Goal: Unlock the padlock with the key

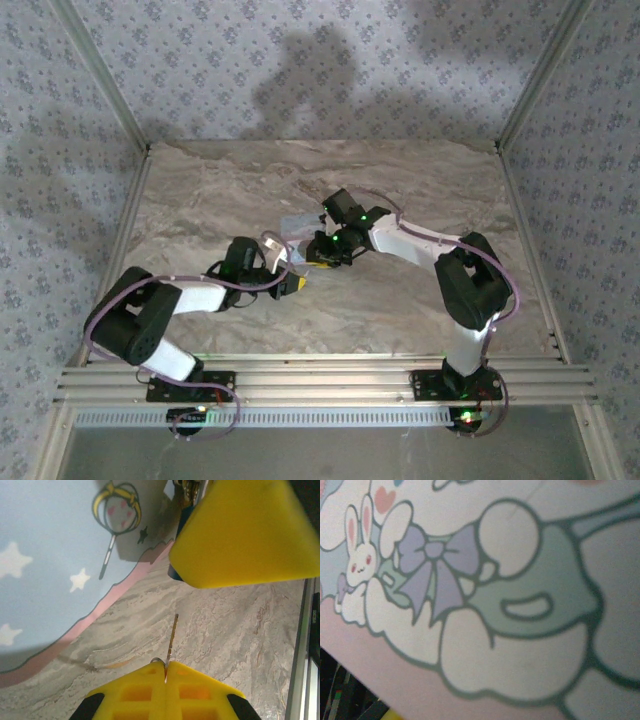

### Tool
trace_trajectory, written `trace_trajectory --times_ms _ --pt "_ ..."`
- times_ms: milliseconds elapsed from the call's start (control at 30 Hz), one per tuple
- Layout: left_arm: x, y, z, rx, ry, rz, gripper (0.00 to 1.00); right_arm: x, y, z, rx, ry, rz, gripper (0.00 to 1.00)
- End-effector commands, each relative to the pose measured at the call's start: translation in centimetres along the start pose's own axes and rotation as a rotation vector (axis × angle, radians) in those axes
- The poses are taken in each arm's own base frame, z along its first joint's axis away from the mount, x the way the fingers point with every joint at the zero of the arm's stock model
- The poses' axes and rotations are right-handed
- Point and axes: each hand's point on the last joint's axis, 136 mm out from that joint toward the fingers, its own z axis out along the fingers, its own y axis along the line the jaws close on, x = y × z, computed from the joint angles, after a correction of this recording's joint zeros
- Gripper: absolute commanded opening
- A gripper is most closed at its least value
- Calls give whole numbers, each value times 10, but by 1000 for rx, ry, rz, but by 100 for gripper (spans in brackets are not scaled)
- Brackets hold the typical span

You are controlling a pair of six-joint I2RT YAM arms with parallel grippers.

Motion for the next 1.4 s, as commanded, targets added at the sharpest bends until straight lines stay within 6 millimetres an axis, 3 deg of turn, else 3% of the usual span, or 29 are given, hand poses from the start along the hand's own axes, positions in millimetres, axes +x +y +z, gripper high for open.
trace_trajectory --times_ms 0,433,1367 --pt "-9 -6 3 29 -33 26 0 -1 15 -14 -65 -14 -7 0" --pt "-26 -10 9 66 -71 24 0 0 12 -13 -74 -11 7 0" --pt "-34 -14 10 76 -91 41 0 -1 8 -10 -66 -13 23 0"
